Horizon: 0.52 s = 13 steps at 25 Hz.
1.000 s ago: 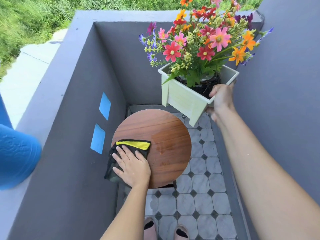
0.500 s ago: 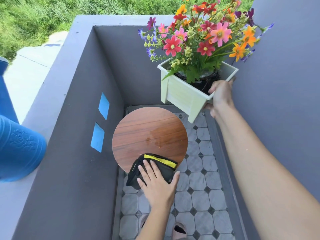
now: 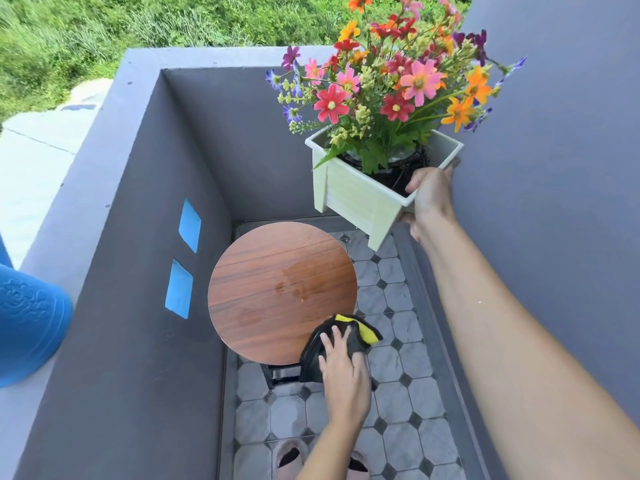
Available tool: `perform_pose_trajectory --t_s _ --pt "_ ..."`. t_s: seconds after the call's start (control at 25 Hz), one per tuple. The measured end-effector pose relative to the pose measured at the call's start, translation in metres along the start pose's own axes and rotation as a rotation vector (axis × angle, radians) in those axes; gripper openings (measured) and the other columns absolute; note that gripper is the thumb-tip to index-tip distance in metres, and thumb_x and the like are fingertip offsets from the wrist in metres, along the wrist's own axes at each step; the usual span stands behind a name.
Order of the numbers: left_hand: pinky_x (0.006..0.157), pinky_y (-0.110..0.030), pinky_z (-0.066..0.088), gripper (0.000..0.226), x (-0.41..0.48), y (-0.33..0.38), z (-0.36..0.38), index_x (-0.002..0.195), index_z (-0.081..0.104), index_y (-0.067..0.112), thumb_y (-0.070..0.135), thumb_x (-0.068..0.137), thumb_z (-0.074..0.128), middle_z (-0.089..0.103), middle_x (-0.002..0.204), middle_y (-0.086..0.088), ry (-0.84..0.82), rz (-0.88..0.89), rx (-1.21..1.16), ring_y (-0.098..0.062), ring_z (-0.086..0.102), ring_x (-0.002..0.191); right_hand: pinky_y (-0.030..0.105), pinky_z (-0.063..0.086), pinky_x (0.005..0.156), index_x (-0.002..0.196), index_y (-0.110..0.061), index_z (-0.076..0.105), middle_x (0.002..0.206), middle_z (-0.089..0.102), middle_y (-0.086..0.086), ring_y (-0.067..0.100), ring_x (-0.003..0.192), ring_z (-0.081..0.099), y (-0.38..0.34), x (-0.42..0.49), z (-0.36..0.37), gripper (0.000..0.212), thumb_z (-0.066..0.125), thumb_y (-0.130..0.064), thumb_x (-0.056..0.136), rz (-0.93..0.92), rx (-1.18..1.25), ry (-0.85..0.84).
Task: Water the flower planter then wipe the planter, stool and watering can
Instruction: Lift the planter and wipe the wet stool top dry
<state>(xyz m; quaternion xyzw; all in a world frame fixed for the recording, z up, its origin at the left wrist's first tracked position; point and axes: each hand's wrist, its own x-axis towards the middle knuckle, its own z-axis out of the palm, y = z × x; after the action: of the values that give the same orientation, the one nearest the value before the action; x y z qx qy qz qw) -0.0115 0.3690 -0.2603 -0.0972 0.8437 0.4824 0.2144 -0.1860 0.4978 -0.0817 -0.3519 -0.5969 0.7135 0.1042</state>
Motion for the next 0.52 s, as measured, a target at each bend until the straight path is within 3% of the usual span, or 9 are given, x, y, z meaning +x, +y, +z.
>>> perform_pose_trajectory --t_s 0.04,0.08,0.12,0.2,0.24,0.36,0.44,0.52 --pt "0.105 -0.047 0.032 0.047 -0.001 0.015 -0.006 0.136 0.049 0.020 0.026 0.093 0.033 0.043 0.146 -0.004 -0.034 -0.117 -0.288 -0.036 0.037 0.133 0.051 0.047 0.085 0.150 -0.039 0.004 0.122 0.037 -0.002 0.028 0.102 0.049 0.001 -0.002 0.000 0.113 0.038 -0.010 0.046 0.007 0.004 0.004" --pt "0.090 -0.044 0.042 0.037 -0.003 0.031 -0.013 0.117 0.060 0.017 0.029 0.091 0.038 0.059 0.122 -0.005 -0.029 -0.229 -0.595 -0.032 0.055 0.109 0.055 0.046 0.090 0.150 -0.040 0.002 0.124 0.038 -0.002 0.029 0.104 0.050 0.001 -0.003 0.000 0.114 0.038 -0.011 0.046 0.016 0.007 0.006" --pt "0.079 -0.041 0.044 0.030 -0.002 0.043 -0.020 0.100 0.062 0.012 0.029 0.089 0.041 0.062 0.099 -0.007 -0.038 -0.319 -0.881 -0.028 0.058 0.089 0.057 0.046 0.092 0.150 -0.040 0.002 0.124 0.038 -0.002 0.029 0.103 0.050 0.002 -0.004 0.000 0.114 0.038 -0.011 0.047 0.025 0.008 0.009" --pt "0.085 -0.045 0.047 0.028 0.009 0.051 -0.034 0.091 0.064 0.006 0.022 0.089 0.042 0.066 0.090 -0.017 -0.076 -0.376 -1.366 -0.032 0.060 0.084 0.056 0.046 0.090 0.150 -0.040 0.001 0.124 0.038 -0.001 0.028 0.102 0.050 0.004 -0.008 0.000 0.114 0.038 -0.011 0.047 0.030 0.000 0.008" --pt "0.091 -0.048 0.047 0.031 0.019 0.052 -0.044 0.091 0.068 0.005 0.025 0.090 0.043 0.069 0.093 -0.019 -0.100 -0.385 -1.463 -0.035 0.063 0.087 0.056 0.046 0.090 0.150 -0.040 0.000 0.126 0.039 0.000 0.029 0.104 0.050 0.006 -0.009 0.000 0.114 0.038 -0.011 0.047 0.028 -0.007 0.005" --pt "0.089 -0.052 0.051 0.039 0.044 0.043 -0.071 0.098 0.074 0.004 0.038 0.084 0.063 0.073 0.097 -0.021 -0.181 -0.441 -1.271 -0.036 0.069 0.089 0.057 0.044 0.093 0.150 -0.041 -0.004 0.136 0.041 0.001 0.032 0.111 0.052 0.007 -0.008 0.001 0.115 0.038 -0.011 0.047 0.018 -0.001 0.002" --pt "0.084 -0.052 0.054 0.032 0.058 0.028 -0.079 0.107 0.065 -0.003 0.016 0.082 0.070 0.072 0.094 -0.021 -0.124 -0.443 -1.009 -0.035 0.069 0.083 0.058 0.045 0.094 0.150 -0.041 -0.004 0.139 0.042 0.003 0.032 0.110 0.052 0.006 -0.008 0.003 0.115 0.038 -0.011 0.048 0.027 0.009 0.004" --pt "0.081 -0.052 0.055 0.027 0.070 0.005 -0.086 0.105 0.064 -0.001 0.005 0.079 0.069 0.072 0.093 -0.019 -0.071 -0.376 -0.758 -0.033 0.070 0.082 0.056 0.045 0.093 0.150 -0.041 -0.003 0.125 0.047 0.001 0.029 0.103 0.051 0.008 -0.007 0.003 0.113 0.039 -0.010 0.050 0.036 0.014 0.001"
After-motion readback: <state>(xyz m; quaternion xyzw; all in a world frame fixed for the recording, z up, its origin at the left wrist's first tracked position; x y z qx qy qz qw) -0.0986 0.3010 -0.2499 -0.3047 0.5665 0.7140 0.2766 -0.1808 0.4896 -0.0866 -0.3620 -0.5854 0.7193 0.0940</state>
